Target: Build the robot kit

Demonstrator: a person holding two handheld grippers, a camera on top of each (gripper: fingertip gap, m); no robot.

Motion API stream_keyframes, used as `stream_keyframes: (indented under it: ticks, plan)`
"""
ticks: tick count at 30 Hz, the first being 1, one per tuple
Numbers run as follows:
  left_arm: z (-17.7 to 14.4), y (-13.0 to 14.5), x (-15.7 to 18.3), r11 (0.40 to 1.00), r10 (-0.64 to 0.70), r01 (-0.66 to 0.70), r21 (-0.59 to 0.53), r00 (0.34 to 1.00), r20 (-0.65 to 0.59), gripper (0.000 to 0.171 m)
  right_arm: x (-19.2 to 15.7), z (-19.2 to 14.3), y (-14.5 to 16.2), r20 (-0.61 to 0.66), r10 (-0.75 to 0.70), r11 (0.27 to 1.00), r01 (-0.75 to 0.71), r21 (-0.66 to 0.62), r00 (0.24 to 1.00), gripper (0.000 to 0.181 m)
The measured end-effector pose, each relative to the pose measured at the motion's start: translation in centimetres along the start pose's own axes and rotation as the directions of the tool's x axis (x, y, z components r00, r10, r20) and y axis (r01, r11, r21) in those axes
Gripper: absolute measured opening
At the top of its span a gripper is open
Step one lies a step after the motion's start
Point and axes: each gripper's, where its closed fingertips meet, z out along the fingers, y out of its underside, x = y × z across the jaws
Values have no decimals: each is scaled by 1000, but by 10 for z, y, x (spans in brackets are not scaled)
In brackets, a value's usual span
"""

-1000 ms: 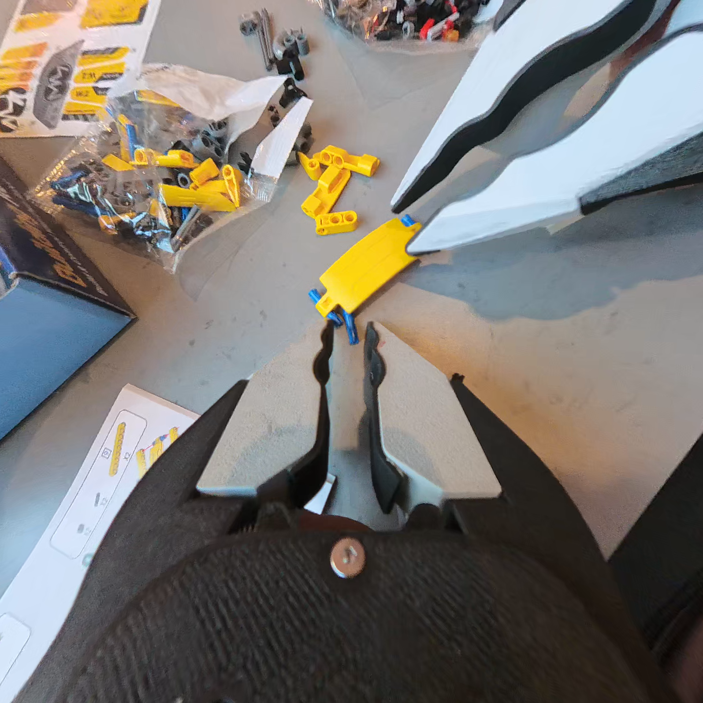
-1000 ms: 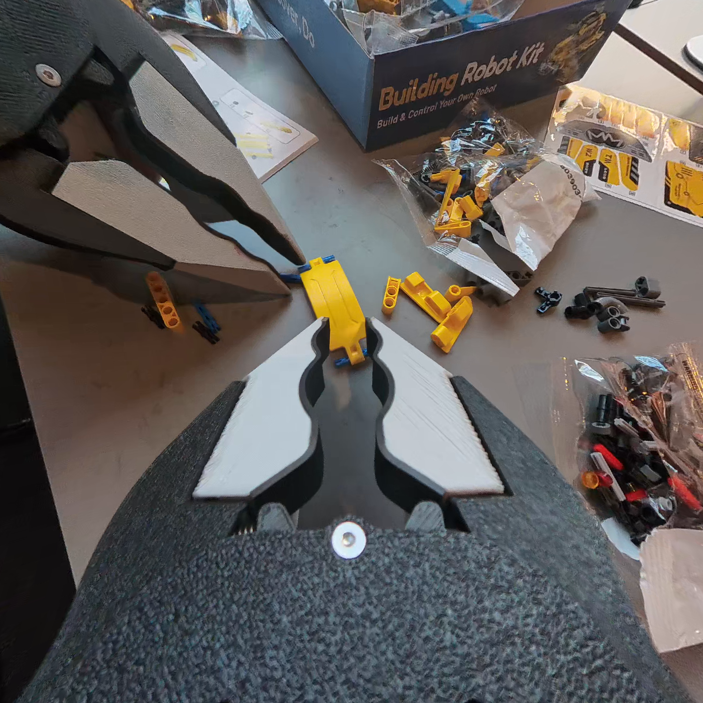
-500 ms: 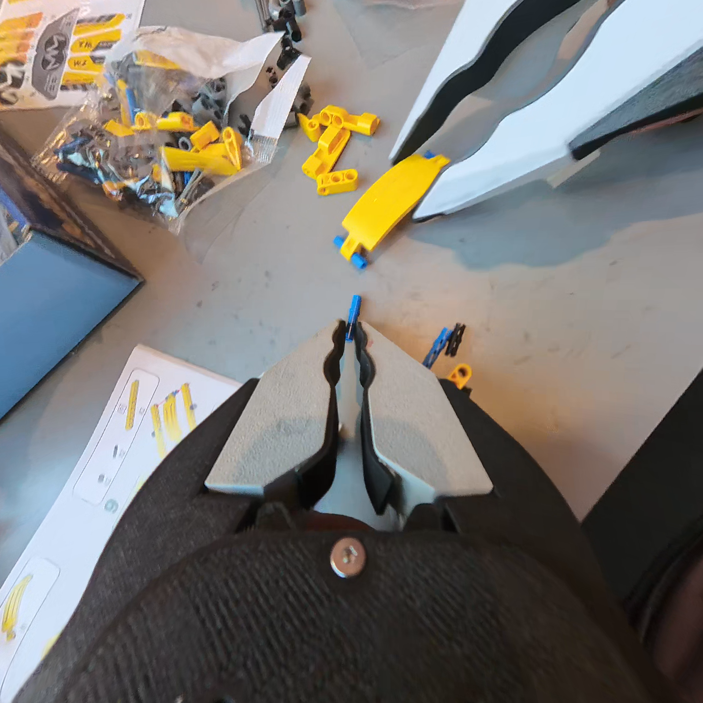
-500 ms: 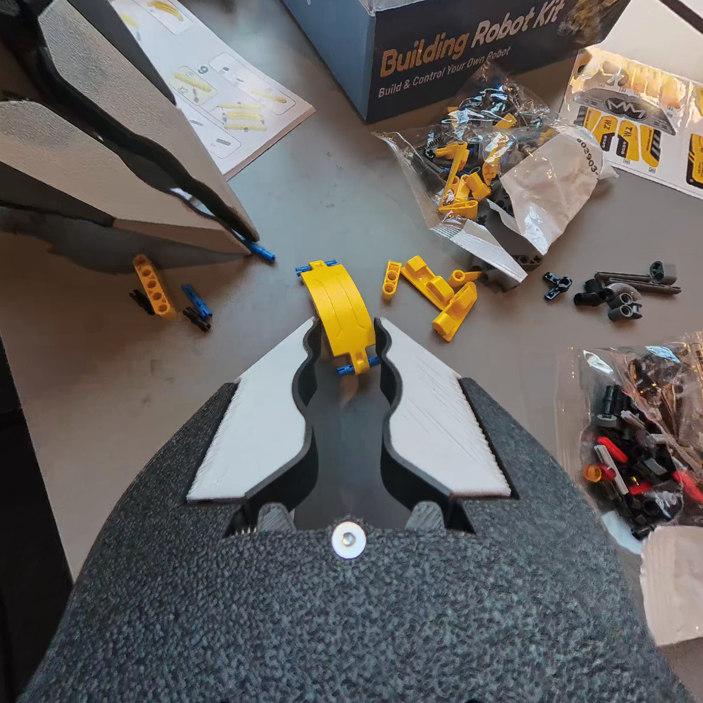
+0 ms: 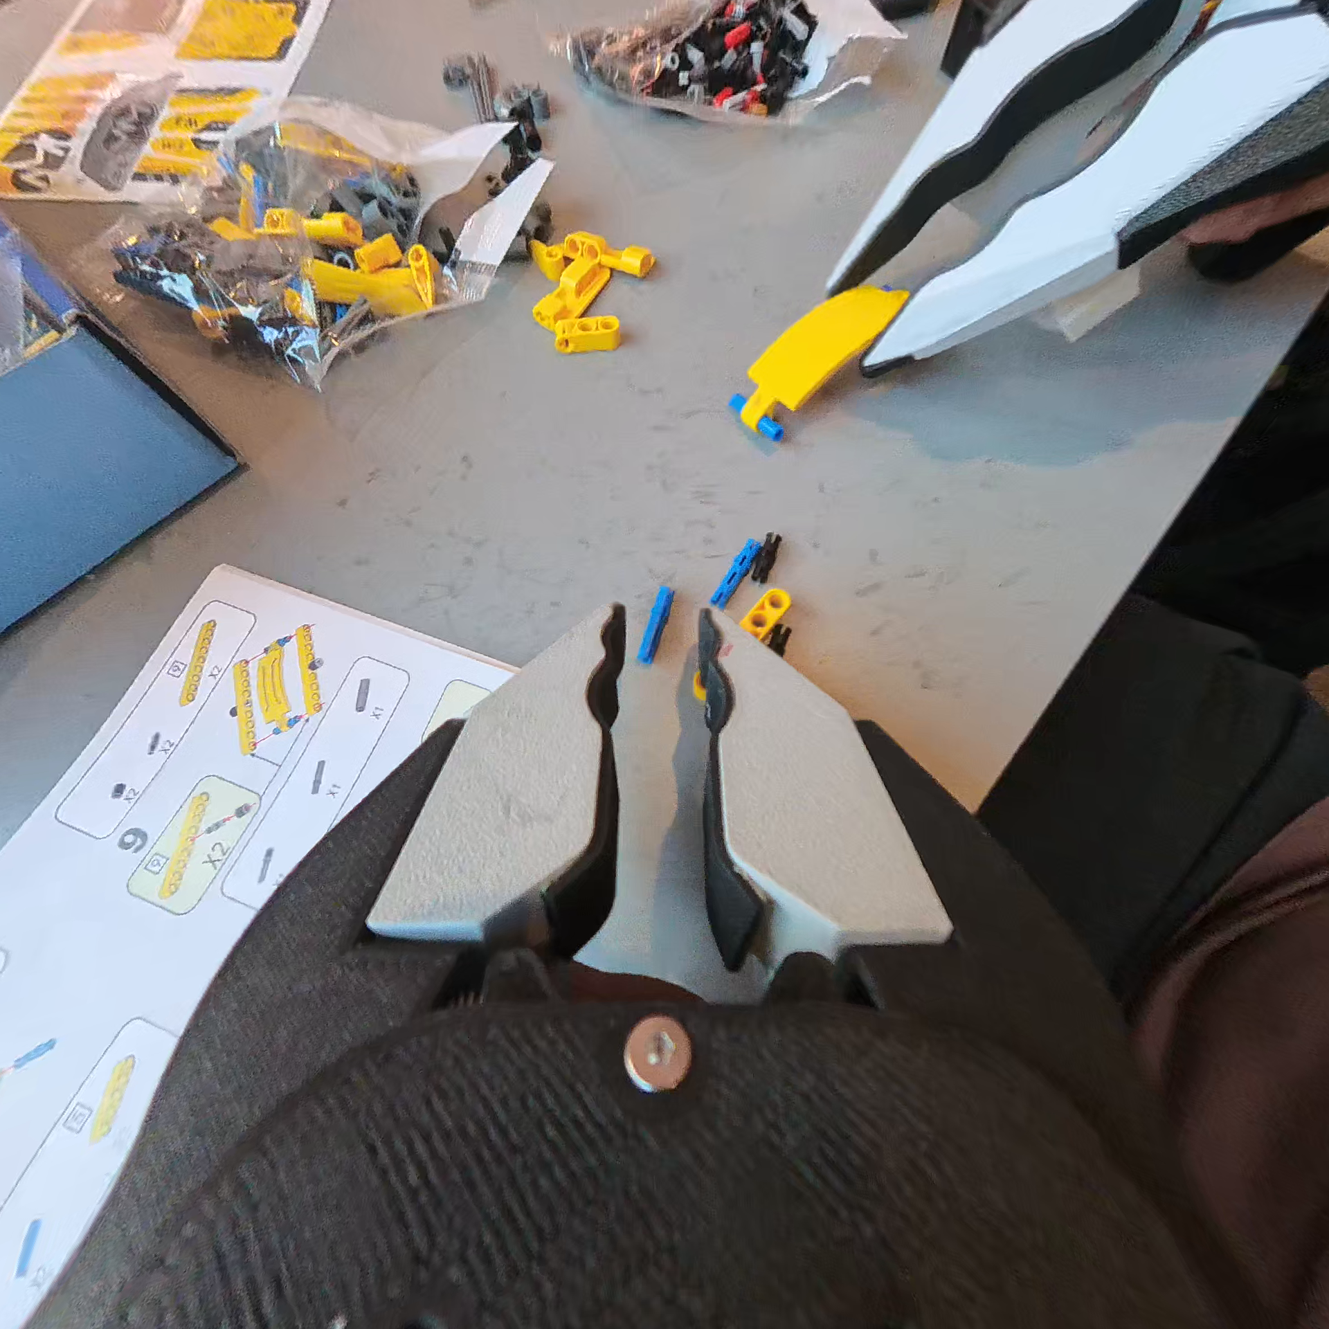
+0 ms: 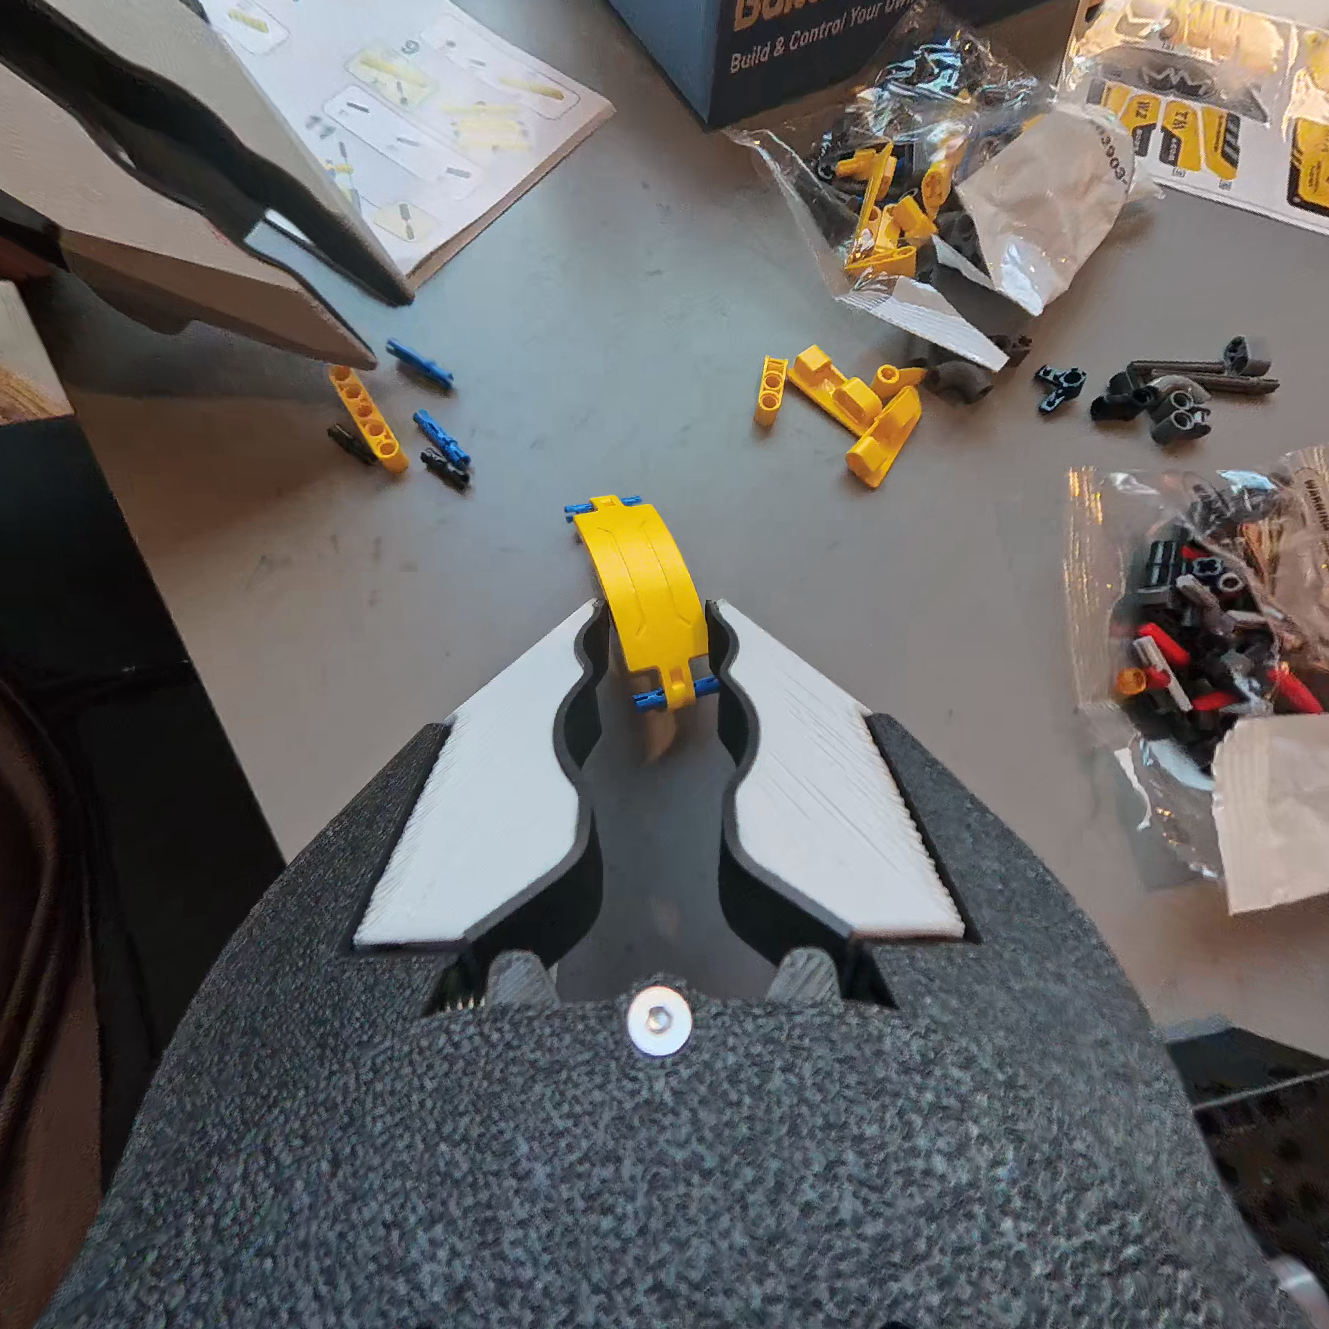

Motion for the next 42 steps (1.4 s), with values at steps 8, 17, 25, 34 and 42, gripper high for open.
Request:
stream_keyframes:
  ticks: [8,17,25,34,42]
  plan:
    - [-17,-8,26,991,115,-115,63,993,0,34,-11,-8,13,-16,-72,997,72,5,997,26]
    - [-5,-8,48,980,158,-156,123,987,-3,31,-13,-3,9,28,-114,993,114,15,993,26]
    - [-5,-10,51,965,194,-197,174,980,32,27,-13,-2,8,38,-125,992,124,23,991,26]
    - [-8,-11,58,963,184,-167,210,981,-62,27,-12,-1,7,40,-131,991,130,25,991,26]
    - [-6,-10,59,964,191,-175,199,979,-65,25,-13,-2,7,43,-141,990,140,28,989,32]
